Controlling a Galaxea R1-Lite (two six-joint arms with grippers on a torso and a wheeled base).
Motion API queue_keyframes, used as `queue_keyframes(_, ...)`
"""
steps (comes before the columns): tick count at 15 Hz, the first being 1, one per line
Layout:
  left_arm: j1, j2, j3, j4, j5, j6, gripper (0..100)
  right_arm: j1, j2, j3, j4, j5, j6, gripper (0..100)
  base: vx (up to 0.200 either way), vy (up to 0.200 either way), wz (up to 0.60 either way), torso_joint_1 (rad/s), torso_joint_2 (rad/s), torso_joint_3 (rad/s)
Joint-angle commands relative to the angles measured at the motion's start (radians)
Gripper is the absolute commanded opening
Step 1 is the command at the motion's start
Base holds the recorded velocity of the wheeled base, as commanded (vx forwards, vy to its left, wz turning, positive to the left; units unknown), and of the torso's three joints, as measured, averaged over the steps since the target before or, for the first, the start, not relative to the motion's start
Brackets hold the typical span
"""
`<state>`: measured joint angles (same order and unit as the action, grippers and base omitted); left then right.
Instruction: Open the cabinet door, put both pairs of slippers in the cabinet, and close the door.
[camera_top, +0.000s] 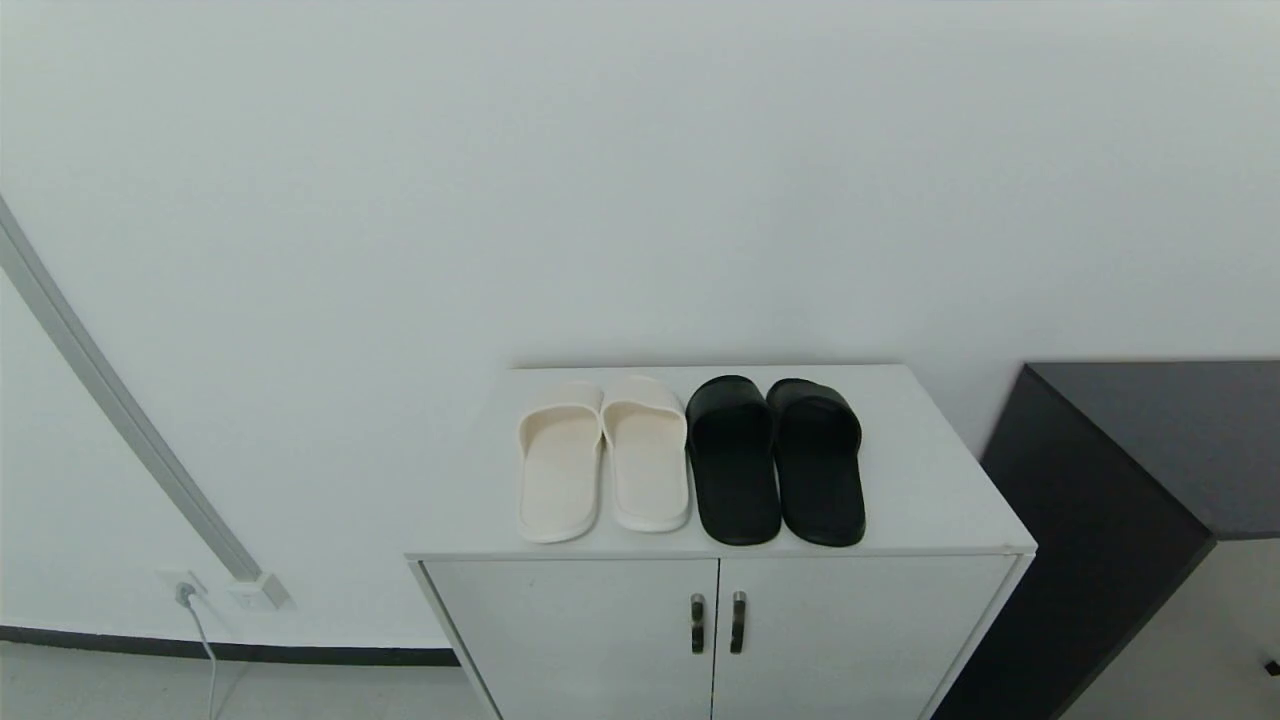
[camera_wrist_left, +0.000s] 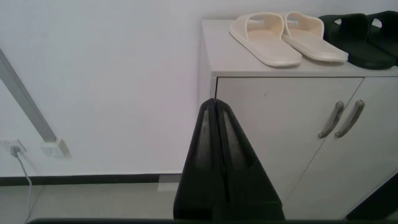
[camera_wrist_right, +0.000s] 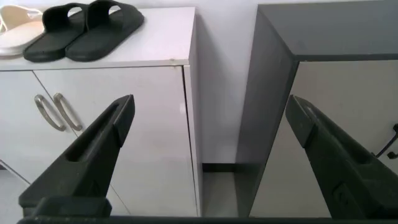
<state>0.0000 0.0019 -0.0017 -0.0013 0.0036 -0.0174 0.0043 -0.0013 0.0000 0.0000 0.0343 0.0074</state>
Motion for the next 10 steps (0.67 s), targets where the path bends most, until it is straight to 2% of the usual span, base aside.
queue_keyframes(1, 0.0, 0.0, 0.0, 0.0, 0.001, 0.002, 0, 0.0, 0.001, -0.002, -0.011, -0.008, -0.004, 100, 0.0, 0.0, 0.0, 0.0, 0.0, 0.0)
queue_keyframes(2, 0.0, 0.0, 0.0, 0.0, -0.001, 0.005, 0, 0.0, 0.004, -0.048, -0.054, -0.008, 0.006, 100, 0.0, 0.0, 0.0, 0.0, 0.0, 0.0)
queue_keyframes(3, 0.0, 0.0, 0.0, 0.0, -0.001, 0.005, 0, 0.01, 0.055, -0.201, -0.052, -0.01, 0.049, 100, 0.0, 0.0, 0.0, 0.0, 0.0, 0.0)
queue_keyframes(4, 0.0, 0.0, 0.0, 0.0, -0.001, 0.005, 0, 0.025, 0.141, -0.311, 0.046, 0.009, 0.052, 100, 0.0, 0.0, 0.0, 0.0, 0.0, 0.0)
queue_keyframes(5, 0.0, 0.0, 0.0, 0.0, -0.001, 0.005, 0, 0.029, 0.201, -0.344, 0.143, 0.07, 0.012, 100, 0.0, 0.0, 0.0, 0.0, 0.0, 0.0)
queue_keyframes(6, 0.0, 0.0, 0.0, 0.0, -0.001, 0.005, 0, 0.028, 0.253, -0.344, 0.163, 0.121, -0.021, 100, 0.0, 0.0, 0.0, 0.0, 0.0, 0.0)
queue_keyframes(8, 0.0, 0.0, 0.0, 0.0, -0.001, 0.005, 0, 0.034, 0.472, -0.345, 0.08, 0.233, -0.037, 100, 0.0, 0.0, 0.0, 0.0, 0.0, 0.0)
queue_keyframes(10, 0.0, 0.0, 0.0, 0.0, -0.001, 0.007, 0, 0.082, 0.675, -0.359, -0.044, 0.285, -0.029, 100, 0.0, 0.0, 0.0, 0.0, 0.0, 0.0)
